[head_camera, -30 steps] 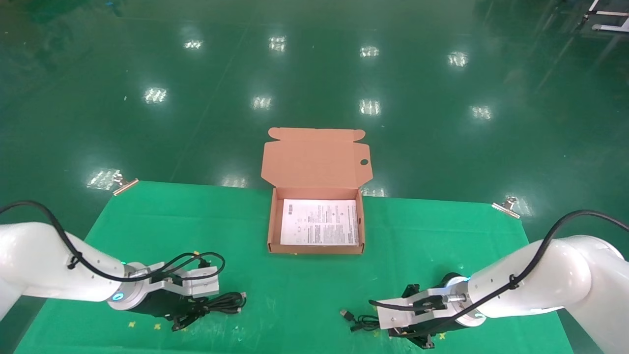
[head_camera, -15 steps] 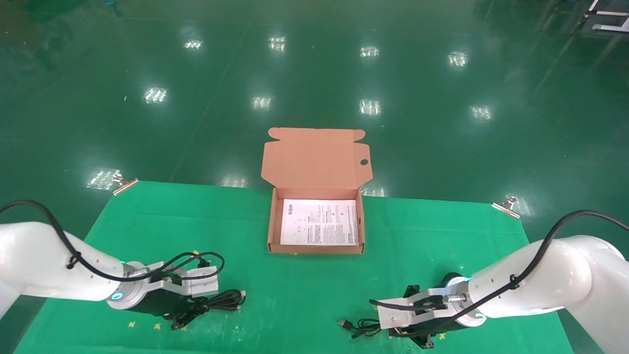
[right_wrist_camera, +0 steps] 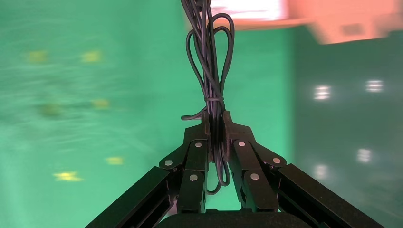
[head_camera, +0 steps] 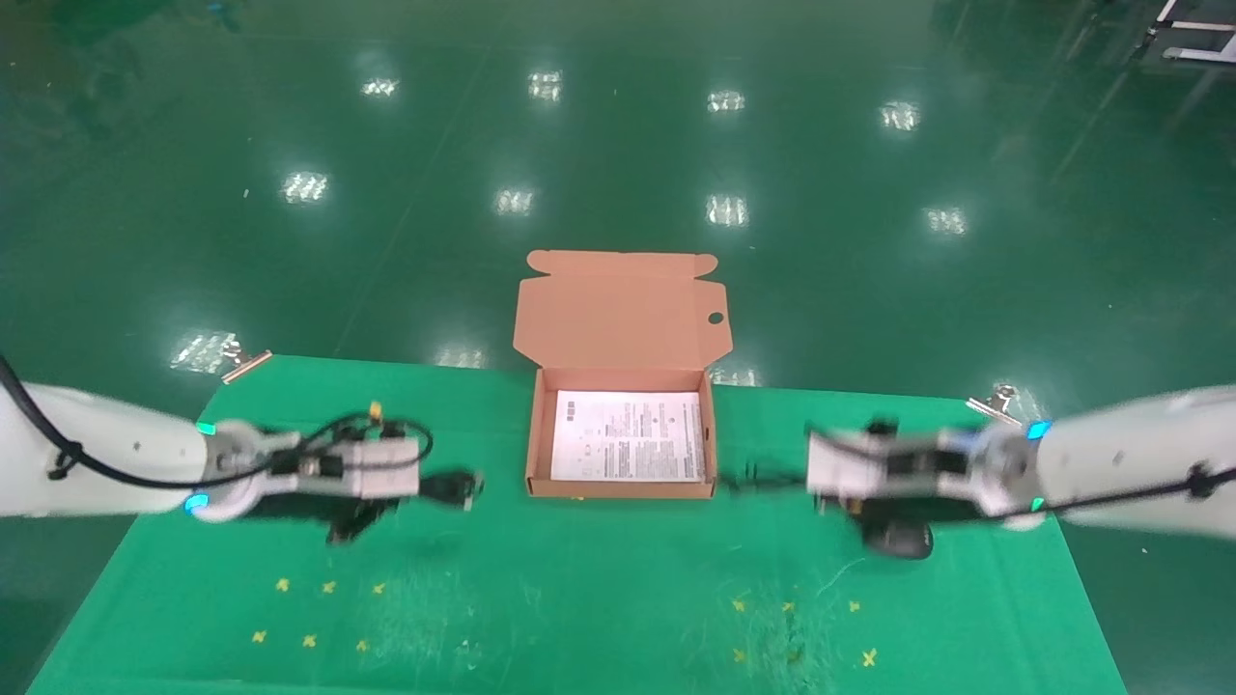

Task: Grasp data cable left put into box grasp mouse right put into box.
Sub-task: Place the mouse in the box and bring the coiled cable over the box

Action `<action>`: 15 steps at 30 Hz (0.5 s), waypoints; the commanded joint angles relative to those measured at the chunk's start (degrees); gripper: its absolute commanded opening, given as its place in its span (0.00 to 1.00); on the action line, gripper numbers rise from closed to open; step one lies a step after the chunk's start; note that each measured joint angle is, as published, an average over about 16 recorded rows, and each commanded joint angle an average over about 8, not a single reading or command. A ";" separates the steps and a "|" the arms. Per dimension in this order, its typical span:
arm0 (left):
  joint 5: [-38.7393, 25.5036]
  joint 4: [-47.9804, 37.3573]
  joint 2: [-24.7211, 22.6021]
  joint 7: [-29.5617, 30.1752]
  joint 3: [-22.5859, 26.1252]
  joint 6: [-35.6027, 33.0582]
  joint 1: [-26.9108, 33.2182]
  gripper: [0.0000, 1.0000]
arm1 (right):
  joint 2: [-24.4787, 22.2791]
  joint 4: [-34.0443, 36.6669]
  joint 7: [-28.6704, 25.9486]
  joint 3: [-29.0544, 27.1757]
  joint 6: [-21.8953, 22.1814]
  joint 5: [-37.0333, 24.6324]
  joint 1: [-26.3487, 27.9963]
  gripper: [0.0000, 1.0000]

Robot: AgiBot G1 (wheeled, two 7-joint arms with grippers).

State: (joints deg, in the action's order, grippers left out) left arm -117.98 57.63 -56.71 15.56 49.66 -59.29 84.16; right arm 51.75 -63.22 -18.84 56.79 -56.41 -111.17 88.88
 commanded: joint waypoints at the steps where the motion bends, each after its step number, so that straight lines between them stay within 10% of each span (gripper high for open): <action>1: -1.28 2.49 0.30 0.36 -0.02 1.13 0.27 0.00 | -0.87 -2.15 -1.85 -0.62 0.51 -1.35 1.41 0.00; 15: -8.39 4.72 -4.38 4.70 -1.45 7.98 5.43 0.00 | 9.62 5.05 2.23 -3.30 7.73 -2.83 11.71 0.00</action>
State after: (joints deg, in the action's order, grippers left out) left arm -126.47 62.10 -61.07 20.16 48.33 -51.40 89.44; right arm 61.28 -57.65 -16.26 53.50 -48.67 -113.76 100.41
